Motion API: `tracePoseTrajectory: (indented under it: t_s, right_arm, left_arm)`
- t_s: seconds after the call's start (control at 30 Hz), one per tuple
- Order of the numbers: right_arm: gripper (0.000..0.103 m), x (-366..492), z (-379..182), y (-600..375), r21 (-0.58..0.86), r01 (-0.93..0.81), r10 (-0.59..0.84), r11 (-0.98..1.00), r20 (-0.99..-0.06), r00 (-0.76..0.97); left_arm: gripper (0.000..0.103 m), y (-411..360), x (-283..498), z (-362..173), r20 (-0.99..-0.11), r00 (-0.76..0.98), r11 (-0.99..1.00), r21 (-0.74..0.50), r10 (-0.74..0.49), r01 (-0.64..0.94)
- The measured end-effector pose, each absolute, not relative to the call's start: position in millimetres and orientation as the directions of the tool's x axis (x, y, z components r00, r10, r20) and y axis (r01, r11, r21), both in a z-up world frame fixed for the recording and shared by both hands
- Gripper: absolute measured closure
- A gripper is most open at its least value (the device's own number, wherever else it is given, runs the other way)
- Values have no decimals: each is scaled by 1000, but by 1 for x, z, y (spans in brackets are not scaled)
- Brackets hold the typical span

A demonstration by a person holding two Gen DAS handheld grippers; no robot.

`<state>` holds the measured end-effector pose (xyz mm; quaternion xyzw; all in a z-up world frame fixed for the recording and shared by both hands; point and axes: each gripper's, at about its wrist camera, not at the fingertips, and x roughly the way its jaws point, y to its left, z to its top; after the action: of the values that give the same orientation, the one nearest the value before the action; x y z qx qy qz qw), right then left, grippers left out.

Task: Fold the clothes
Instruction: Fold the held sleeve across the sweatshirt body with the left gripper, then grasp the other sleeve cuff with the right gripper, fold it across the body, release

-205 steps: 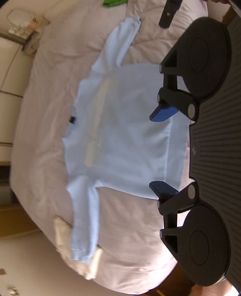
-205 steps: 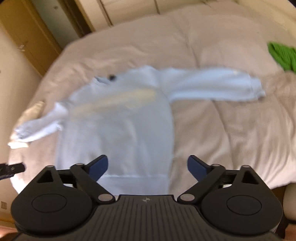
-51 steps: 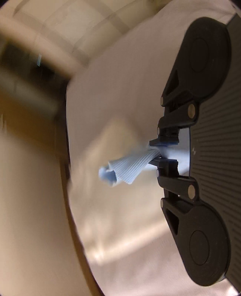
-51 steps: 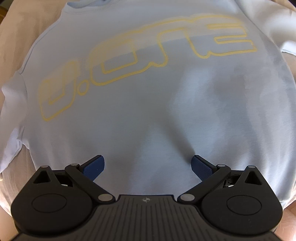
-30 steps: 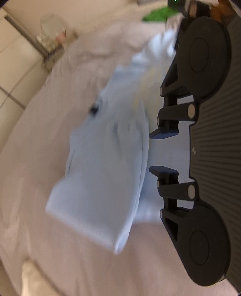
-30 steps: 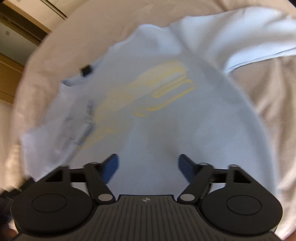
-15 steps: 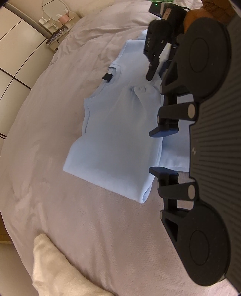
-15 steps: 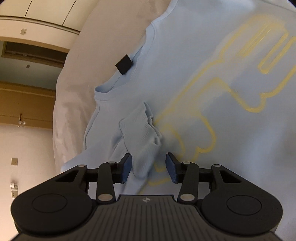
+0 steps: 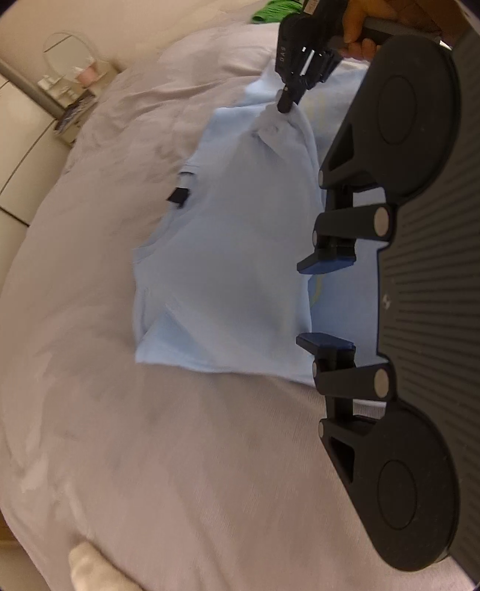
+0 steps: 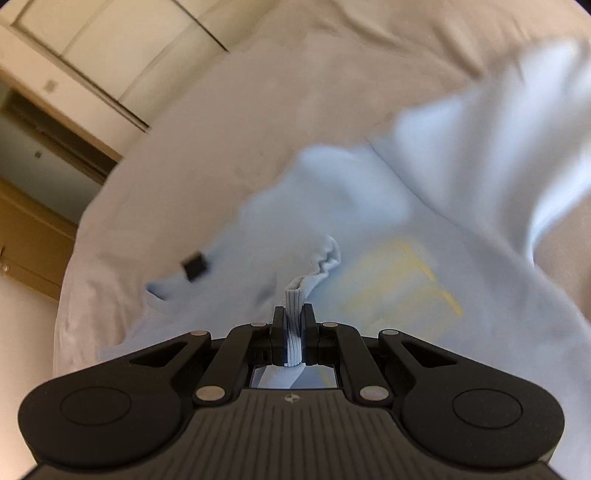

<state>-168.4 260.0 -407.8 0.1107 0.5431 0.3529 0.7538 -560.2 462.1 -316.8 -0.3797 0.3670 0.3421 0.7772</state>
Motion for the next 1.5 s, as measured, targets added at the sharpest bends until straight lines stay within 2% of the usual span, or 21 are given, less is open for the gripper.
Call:
tracePoseTrajectory:
  t_s: [0.07, 0.23, 0.33, 0.4, 0.6, 0.7, 0.8, 0.87, 0.9, 0.93, 1.0, 1.13, 1.3, 1.37, 1.43, 1.5]
  right_arm:
    - [96, -168, -411, 259, 539, -425, 648, 727, -744, 164]
    - [96, -183, -382, 254, 495, -514, 681, 701, -680, 273]
    - [95, -178, -381, 234, 456, -475, 614, 753, -748, 255]
    - [95, -169, -404, 233, 443, -405, 543, 800, -822, 172]
    - [83, -168, -416, 229, 477, -362, 553, 801, -821, 141]
    - [83, -168, -415, 231, 475, -352, 548, 807, -824, 144]
    - [82, -166, -422, 230, 486, -331, 552, 809, -821, 144]
    - [77, -165, -424, 229, 498, -316, 559, 807, -817, 141]
    - [75, -165, -424, 229, 501, -316, 562, 806, -815, 141]
    - [76, -165, -423, 230, 504, -316, 565, 804, -813, 140]
    - [97, -168, -418, 230, 495, -339, 571, 800, -802, 175]
    - [97, -184, -388, 219, 487, -427, 633, 762, -697, 336]
    - [97, -177, -431, 217, 425, -317, 508, 848, -823, 254]
    - [96, -178, -429, 220, 402, -328, 494, 855, -823, 279]
    - [80, -179, -424, 224, 377, -344, 479, 860, -829, 288]
    - [70, -181, -414, 228, 306, -377, 436, 874, -838, 329]
  left_arm:
    - [74, 460, -553, -318, -832, 493, 493, -328, 255, -806]
    - [74, 464, -540, -315, -821, 504, 523, -316, 267, -792]
    - [74, 490, -538, -318, -823, 493, 483, -322, 281, -814]
    - [74, 507, -537, -320, -825, 485, 456, -326, 290, -828]
    - [73, 558, -534, -327, -830, 459, 373, -336, 316, -865]
    - [66, 584, -533, -331, -833, 446, 331, -340, 329, -880]
    - [63, 595, -532, -338, -827, 455, 330, -350, 331, -877]
    - [69, 600, -531, -343, -821, 465, 338, -357, 331, -871]
    - [86, 602, -531, -346, -818, 470, 342, -361, 331, -868]
    - [94, 604, -531, -348, -815, 476, 346, -364, 330, -865]
    - [96, 609, -530, -354, -809, 486, 354, -371, 330, -858]
    - [96, 618, -533, -368, -810, 495, 353, -385, 313, -853]
    - [94, 620, -524, -375, -836, 458, 396, -327, 302, -858]
    - [91, 620, -522, -372, -844, 442, 401, -308, 302, -863]
    - [82, 616, -521, -362, -854, 408, 409, -263, 323, -874]
    - [82, 606, -520, -345, -854, 375, 427, -206, 362, -881]
